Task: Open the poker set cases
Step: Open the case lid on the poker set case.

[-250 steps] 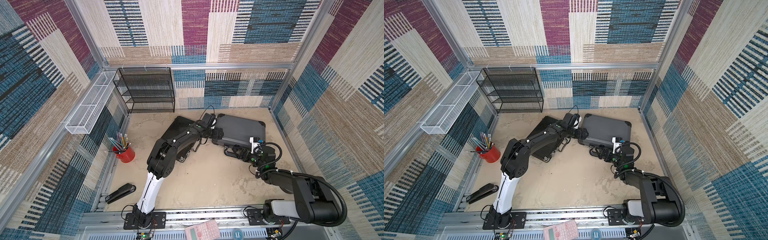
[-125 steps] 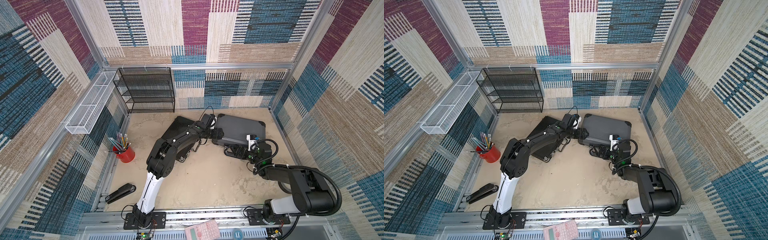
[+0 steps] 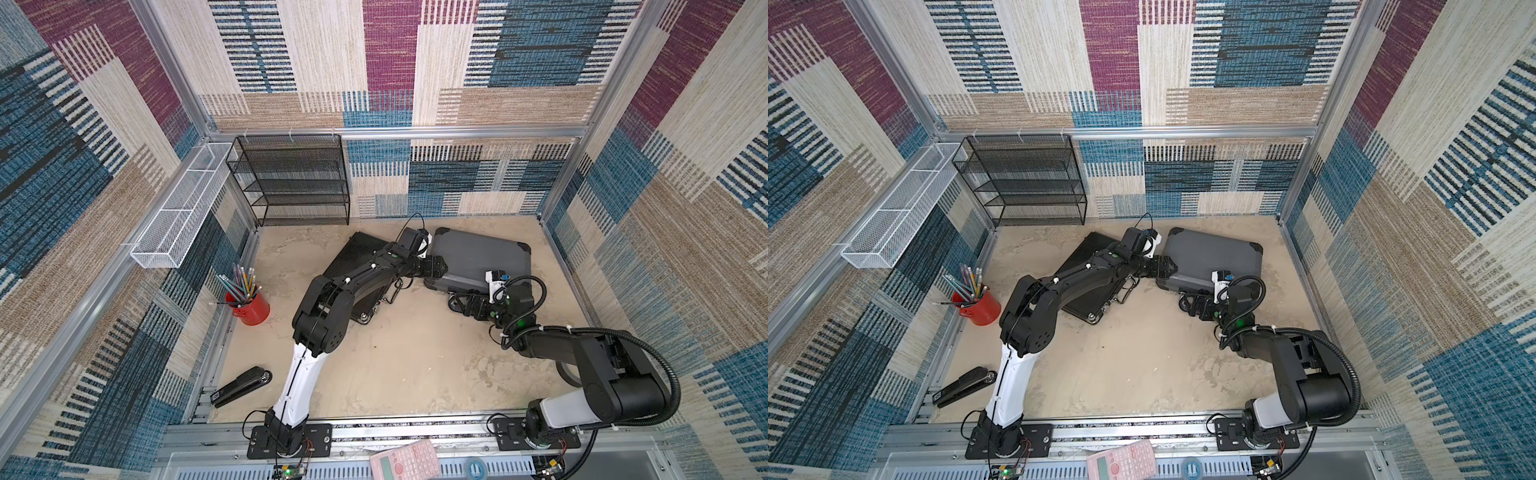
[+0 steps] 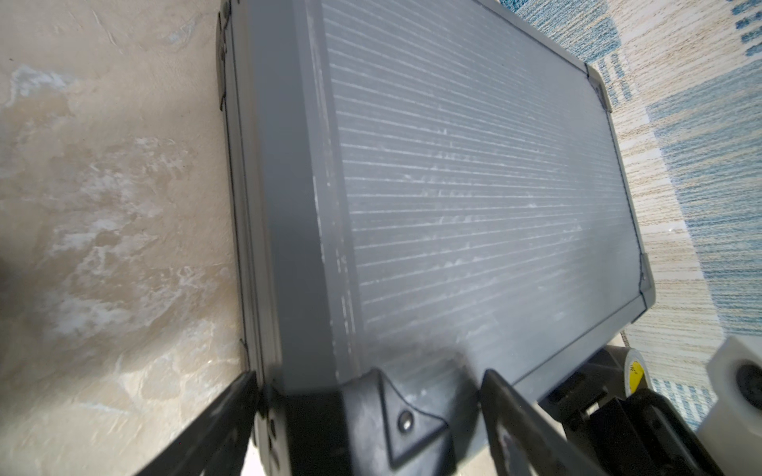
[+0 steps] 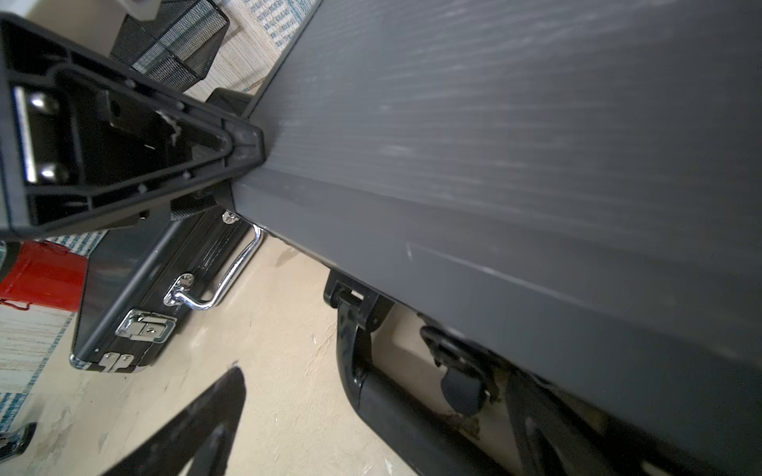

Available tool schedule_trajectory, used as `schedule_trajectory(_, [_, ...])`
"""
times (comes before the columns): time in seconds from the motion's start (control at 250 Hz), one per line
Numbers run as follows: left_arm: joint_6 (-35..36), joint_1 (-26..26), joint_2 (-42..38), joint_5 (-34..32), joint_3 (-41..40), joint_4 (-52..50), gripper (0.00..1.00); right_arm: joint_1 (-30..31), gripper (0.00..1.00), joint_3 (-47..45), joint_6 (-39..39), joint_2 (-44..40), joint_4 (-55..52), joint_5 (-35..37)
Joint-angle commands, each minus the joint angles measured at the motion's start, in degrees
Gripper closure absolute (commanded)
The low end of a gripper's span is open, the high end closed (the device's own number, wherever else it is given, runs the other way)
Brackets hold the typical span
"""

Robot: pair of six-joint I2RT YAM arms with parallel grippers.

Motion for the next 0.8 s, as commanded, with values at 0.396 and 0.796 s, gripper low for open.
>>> schedule_trajectory(0.396, [0.0,0.2,2.0,-0.6,-1.2,-12.8,0.17,2.5,0.06,-1.8,-3.5,-4.5,2.6,-3.8])
schedule_trajectory(0.796, [-0.5,0.5,1.5,-0.4,-1.8,-12.1,0.17,2.5,0.04,-2.3,-1.8,-8.9,-1.0,1.2])
